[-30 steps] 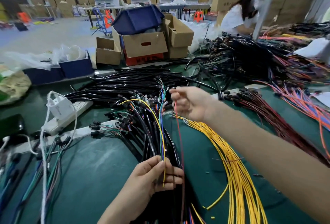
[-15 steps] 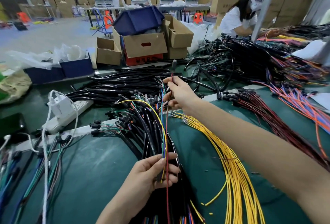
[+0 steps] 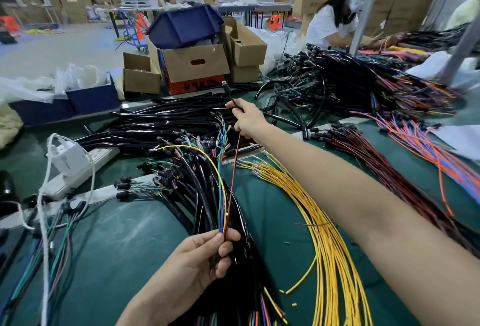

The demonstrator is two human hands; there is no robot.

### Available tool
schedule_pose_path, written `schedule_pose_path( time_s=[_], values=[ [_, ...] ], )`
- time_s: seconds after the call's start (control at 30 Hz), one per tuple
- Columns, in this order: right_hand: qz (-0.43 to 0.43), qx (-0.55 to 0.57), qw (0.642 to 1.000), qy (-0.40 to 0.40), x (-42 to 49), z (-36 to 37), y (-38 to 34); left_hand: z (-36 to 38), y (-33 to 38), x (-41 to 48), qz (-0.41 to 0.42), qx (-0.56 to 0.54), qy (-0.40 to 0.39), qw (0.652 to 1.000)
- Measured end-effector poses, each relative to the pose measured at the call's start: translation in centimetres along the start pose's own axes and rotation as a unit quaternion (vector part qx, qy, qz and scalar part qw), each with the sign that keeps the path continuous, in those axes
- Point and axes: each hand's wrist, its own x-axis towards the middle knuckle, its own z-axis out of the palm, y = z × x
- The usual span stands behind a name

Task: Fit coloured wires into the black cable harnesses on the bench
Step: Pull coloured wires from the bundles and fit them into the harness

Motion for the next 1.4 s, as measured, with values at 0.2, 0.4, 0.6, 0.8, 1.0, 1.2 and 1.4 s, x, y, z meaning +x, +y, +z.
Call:
schedule_pose_path(
  time_s=[0.2, 0.4, 0.6, 0.8, 1.0, 1.2, 1.4],
  values=[
    [0.056, -0.064, 0.996, 0.04, 0.6, -8.3, 3.0, 0.2, -0.4, 0.2, 0.002, 0.017, 0.03, 0.999],
    [0.096, -0.374, 0.879, 0.28, -3.0, -23.8, 12.6, 0.6, -0.9, 0.5, 0.019, 0.041, 0.065, 0.997],
    [0.275, -0.435, 0.813, 0.272, -9.3, -32.6, 22.4, 0.8, -1.0, 0.7, 0.018, 0.029, 0.063, 0.997],
    [0.258, -0.39, 0.823, 0.323, -9.5, -33.3, 22.3, 0.2, -1.1, 0.8, 0.006, 0.007, 0.061, 0.998],
    [0.329, -0.369, 0.808, 0.32, -8.4, -33.7, 21.8, 0.1, -0.8, 1.1, -0.015, -0.057, 0.067, 0.996],
    [0.345, -0.292, 0.804, 0.387, -8.0, -33.7, 22.5, -0.4, -0.7, 2.1, -0.01, -0.08, 0.037, 0.996],
    [0.143, -0.392, 0.765, 0.49, -7.3, -33.5, 19.2, 0.2, -1.5, 1.9, 0.017, 0.01, 0.041, 0.999]
  ],
)
